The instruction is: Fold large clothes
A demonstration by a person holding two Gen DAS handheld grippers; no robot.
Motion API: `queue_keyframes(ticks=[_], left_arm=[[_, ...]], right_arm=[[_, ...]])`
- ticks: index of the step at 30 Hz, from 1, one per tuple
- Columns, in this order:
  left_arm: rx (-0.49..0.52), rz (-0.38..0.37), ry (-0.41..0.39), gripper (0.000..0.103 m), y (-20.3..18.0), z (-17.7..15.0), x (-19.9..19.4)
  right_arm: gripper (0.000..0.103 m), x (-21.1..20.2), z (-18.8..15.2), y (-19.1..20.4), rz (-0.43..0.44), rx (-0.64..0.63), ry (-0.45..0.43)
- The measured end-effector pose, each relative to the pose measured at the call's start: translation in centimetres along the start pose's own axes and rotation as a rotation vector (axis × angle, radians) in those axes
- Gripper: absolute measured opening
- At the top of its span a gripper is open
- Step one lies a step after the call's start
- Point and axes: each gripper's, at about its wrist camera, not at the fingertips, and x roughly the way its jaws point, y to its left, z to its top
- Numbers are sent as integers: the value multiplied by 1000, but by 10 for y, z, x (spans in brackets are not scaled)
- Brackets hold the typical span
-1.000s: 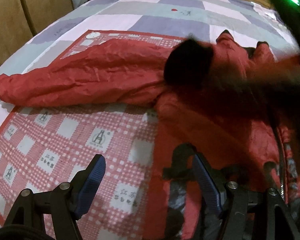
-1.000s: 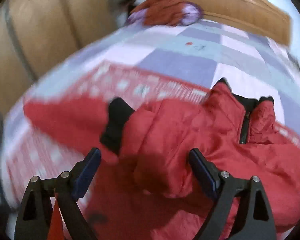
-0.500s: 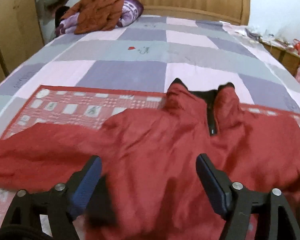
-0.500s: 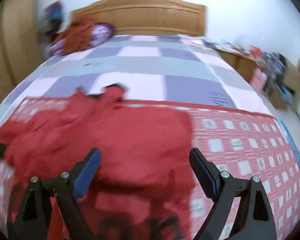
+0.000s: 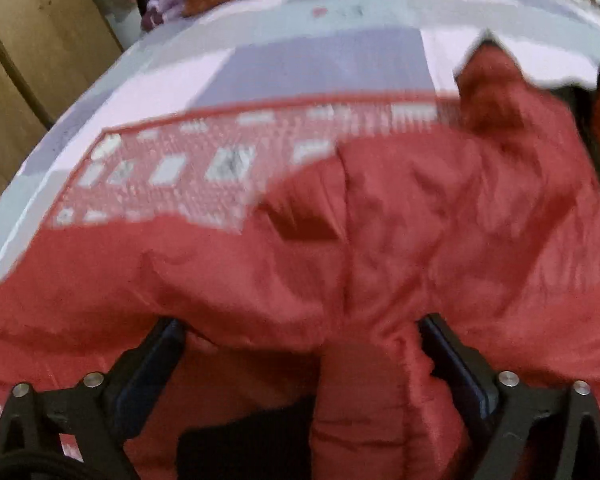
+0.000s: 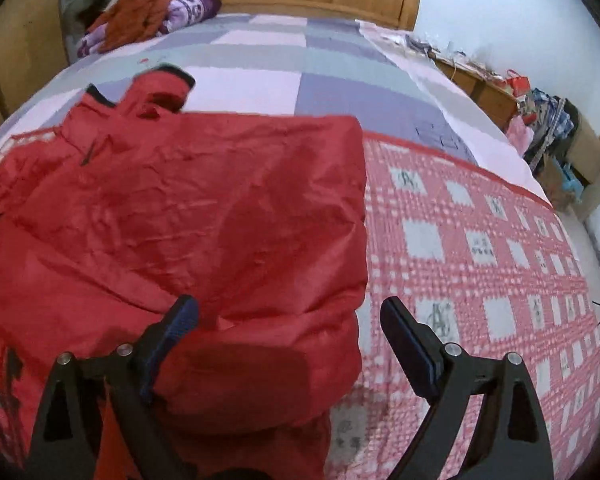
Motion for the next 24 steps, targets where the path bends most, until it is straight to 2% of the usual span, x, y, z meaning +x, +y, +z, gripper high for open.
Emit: queue_keyframes(ticks=[2, 3, 4, 5, 6, 7, 9, 10, 11, 14, 15, 17, 18, 19, 22, 24], left_arm=[[-3, 50, -119, 94, 8, 8, -18], [8, 106, -192, 94, 12, 12, -26], [14, 142, -199, 94, 14, 15, -25], [13, 155, -155, 94, 19, 19, -16], [-1, 123, -88, 90, 25, 21, -6], [-12, 100, -67, 85, 29, 20, -6], [-18, 73, -77, 85, 32, 12, -22], [-11, 55, -90, 85, 31, 7, -32], [0, 33, -109, 85, 27, 2, -45], [55, -42, -191, 90, 7, -18, -88], [80, -88, -218, 92, -6, -23, -101], [122, -142, -240, 92, -33, -24, -112], [135, -166, -241, 93, -42, -22, -114], [149, -181, -229, 94, -55, -19, -109], [151, -139, -87, 94, -76, -14, -60], [141, -96, 1, 101, -70, -16, -27]], right_arm=[[93, -24, 4, 11, 13, -24, -77], [93, -32, 6, 17, 26, -41, -114], [93, -38, 11, 22, 40, -56, -140], [93, -41, 14, 27, 57, -70, -155], [94, -41, 15, 30, 73, -88, -159], [94, -32, 16, 34, 69, -102, -124], [94, -8, 11, 33, 86, -65, -35], [94, 10, 6, 26, 91, -25, 41], [94, 15, 0, 22, 89, 1, 68], [93, -8, 0, 13, 84, 32, -5], [94, -19, 2, 11, 89, 32, -37], [94, -39, 11, 10, 98, 31, -121], [94, -40, 17, 11, 101, 27, -135], [94, -36, 27, 15, 109, 19, -131], [94, -6, 44, 22, 121, 30, -33], [94, 21, 39, 20, 52, -1, 34]])
